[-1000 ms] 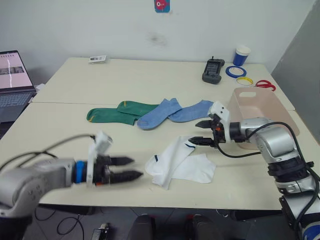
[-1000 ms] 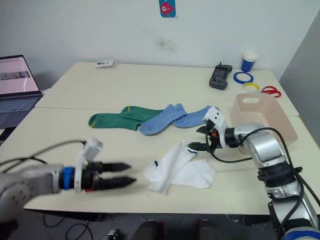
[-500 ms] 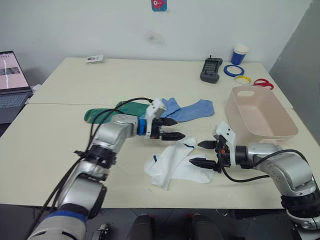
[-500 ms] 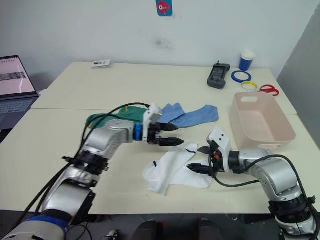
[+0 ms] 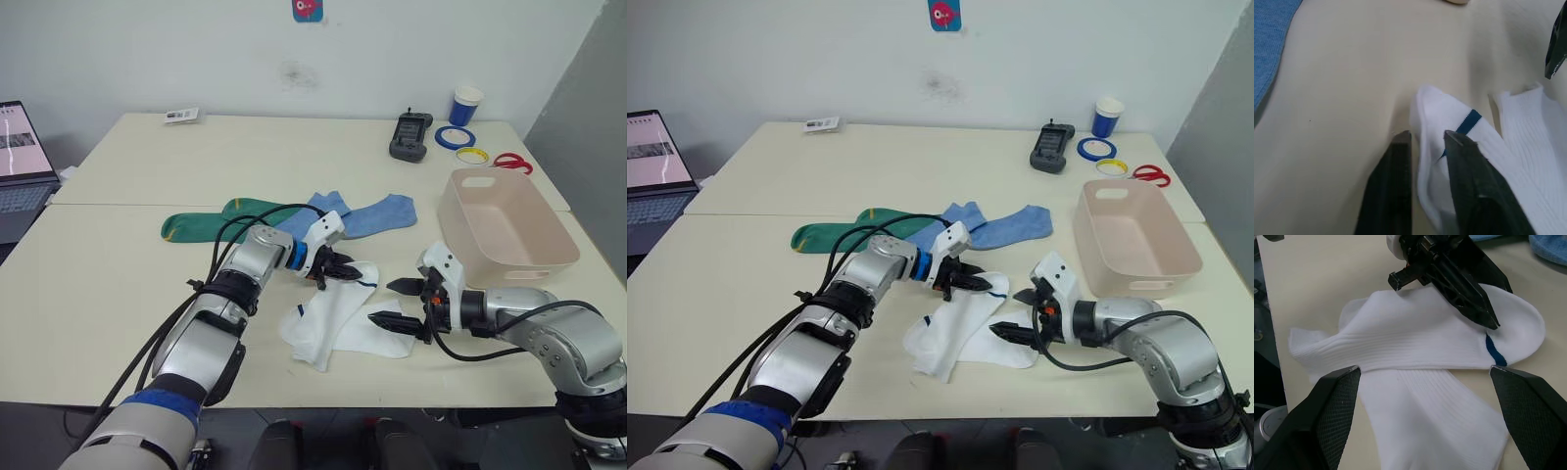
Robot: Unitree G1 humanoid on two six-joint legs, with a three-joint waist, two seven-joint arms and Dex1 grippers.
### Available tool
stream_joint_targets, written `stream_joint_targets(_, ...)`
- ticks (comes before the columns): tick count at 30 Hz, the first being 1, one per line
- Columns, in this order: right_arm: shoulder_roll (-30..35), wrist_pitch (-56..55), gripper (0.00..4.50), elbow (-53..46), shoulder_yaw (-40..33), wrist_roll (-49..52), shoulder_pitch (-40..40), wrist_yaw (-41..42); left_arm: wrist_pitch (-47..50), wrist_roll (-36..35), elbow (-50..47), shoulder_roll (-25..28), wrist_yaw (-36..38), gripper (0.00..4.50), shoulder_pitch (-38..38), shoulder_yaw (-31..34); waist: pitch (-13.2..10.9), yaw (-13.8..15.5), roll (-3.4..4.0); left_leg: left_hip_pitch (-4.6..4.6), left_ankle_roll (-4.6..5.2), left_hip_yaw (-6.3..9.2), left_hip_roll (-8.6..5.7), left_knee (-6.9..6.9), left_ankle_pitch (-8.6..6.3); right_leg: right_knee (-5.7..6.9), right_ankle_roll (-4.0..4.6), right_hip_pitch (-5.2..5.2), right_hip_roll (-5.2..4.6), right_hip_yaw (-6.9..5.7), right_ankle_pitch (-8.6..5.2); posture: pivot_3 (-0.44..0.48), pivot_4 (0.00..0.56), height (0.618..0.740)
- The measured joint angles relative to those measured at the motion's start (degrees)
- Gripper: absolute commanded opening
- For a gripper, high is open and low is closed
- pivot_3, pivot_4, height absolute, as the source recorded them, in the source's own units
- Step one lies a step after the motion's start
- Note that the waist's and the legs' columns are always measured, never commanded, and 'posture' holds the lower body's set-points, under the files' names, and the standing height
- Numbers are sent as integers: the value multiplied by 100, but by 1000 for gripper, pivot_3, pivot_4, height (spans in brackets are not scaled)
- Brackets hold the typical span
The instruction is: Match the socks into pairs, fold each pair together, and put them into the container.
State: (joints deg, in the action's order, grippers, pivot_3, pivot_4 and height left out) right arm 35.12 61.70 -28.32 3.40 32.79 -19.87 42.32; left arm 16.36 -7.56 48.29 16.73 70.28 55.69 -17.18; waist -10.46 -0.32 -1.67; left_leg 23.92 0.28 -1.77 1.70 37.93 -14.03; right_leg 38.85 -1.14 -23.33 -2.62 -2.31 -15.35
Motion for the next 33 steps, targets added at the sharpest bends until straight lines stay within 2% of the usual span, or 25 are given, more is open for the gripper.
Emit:
stream_joint_targets(4,-15,-73,4500,106,86,-7,-101,1,494,-147,-790,191,-178,66,-388,356,0,-5,0,-1,0,5,8,-1,0,3,3,0,1,7,2,0,150,740)
stream_joint_targets(9,-195,-226,4500,241,538,-90,-28,-74,1870,-823,-2620,638,-691,66,-1319,1242,0,-52,1,-2,-1,12,35,-1,1,9,24,0,0,5,14,0,150,740)
stream_joint_targets(13,-525,-331,4500,463,873,-242,67,-198,2963,-1913,-4205,601,-1249,66,-2187,2288,0,-54,1,-3,-4,6,38,3,2,9,24,3,-9,7,14,0,150,740)
stream_joint_targets(15,-666,-337,4500,586,947,-241,69,-241,3274,-2217,-4634,610,-1479,66,-2414,2573,0,-52,1,-5,-4,6,36,3,2,11,24,4,-9,4,14,0,150,740)
stream_joint_targets(22,-769,-271,4500,637,1043,-99,-7,-54,3756,-2879,-5152,585,-2212,66,-2674,3082,0,-6,0,-6,-4,8,23,2,2,9,25,7,-16,5,14,0,150,740)
stream_joint_targets(33,-1090,-423,4500,1245,1662,-143,-316,271,3855,-3229,-5239,702,-2346,66,-2695,3022,0,-3,0,-7,-4,9,13,2,2,10,26,7,-15,5,15,0,150,740)
